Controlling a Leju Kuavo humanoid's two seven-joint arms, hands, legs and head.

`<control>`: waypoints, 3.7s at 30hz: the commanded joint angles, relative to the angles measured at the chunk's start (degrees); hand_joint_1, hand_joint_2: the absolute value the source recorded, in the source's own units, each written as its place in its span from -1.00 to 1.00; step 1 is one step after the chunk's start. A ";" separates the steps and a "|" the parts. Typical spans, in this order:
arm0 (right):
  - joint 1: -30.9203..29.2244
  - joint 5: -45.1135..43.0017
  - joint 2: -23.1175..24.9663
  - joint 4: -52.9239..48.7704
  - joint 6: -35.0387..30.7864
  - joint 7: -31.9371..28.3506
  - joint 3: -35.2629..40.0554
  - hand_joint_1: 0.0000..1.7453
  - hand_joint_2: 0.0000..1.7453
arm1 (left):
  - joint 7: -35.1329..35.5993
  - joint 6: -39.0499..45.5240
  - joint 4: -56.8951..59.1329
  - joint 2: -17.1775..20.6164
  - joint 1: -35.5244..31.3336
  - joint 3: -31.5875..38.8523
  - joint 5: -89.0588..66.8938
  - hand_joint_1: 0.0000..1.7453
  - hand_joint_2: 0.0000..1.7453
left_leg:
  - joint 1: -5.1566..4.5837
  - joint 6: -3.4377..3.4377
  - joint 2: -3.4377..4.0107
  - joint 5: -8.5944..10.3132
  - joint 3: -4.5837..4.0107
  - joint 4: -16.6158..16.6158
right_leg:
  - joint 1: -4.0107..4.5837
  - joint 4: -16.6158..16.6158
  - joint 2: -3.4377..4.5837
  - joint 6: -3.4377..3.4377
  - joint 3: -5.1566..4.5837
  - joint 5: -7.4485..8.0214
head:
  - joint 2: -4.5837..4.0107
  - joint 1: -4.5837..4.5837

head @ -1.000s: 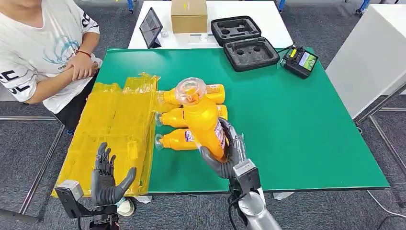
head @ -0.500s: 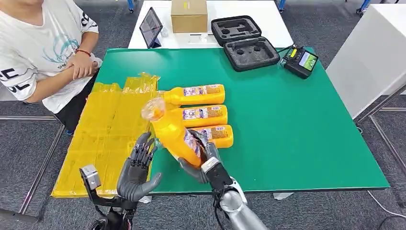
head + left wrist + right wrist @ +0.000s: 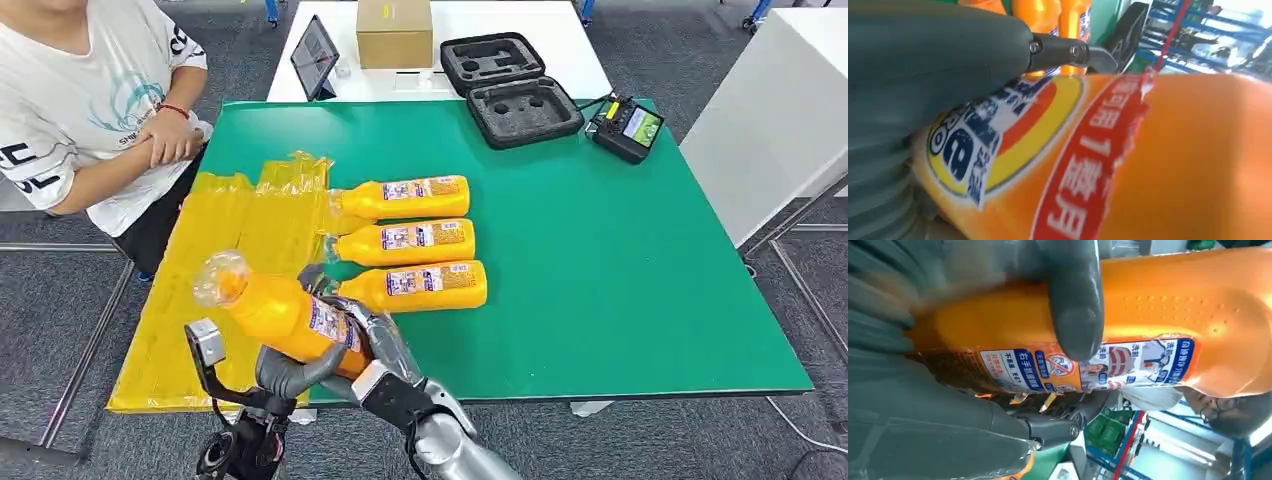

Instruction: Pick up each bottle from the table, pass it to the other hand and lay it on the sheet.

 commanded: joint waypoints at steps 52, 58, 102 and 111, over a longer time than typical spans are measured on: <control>-5.78 9.02 1.88 9.49 -1.29 4.58 7.92 1.00 1.00 | -2.44 0.07 2.68 0.41 -3.61 -0.56 -0.36 1.00 1.00 | 0.05 -0.06 -0.16 -0.06 0.05 0.06 | 0.04 0.04 -0.11 -0.05 0.07 -0.10 | 0.00 0.00; -6.76 9.57 2.14 9.66 -1.51 5.31 8.02 1.00 1.00 | -2.30 0.46 3.42 0.31 -5.07 -0.63 -0.55 1.00 1.00 | 0.05 -0.07 -0.17 -0.05 0.10 0.04 | 0.05 0.02 -0.11 -0.05 0.12 -0.10 | 0.00 0.02; 9.36 32.15 2.43 -39.12 -24.29 -0.51 -6.02 -1.00 -1.00 | -12.94 49.68 3.95 -3.27 -15.48 30.42 -83.46 1.00 1.00 | 0.10 -0.11 -0.16 -0.03 0.00 0.09 | 0.03 0.06 -0.28 -0.09 0.05 -0.10 | 0.00 -0.11; 7.66 29.19 0.87 -34.09 -24.29 -0.51 -3.09 -1.00 -1.00 | 7.08 48.51 35.42 9.07 -29.59 18.63 -112.29 1.00 1.00 | 0.05 -0.14 -0.38 0.18 0.15 -0.11 | -0.05 -0.03 -0.50 -0.10 0.23 -0.06 | 0.00 -0.11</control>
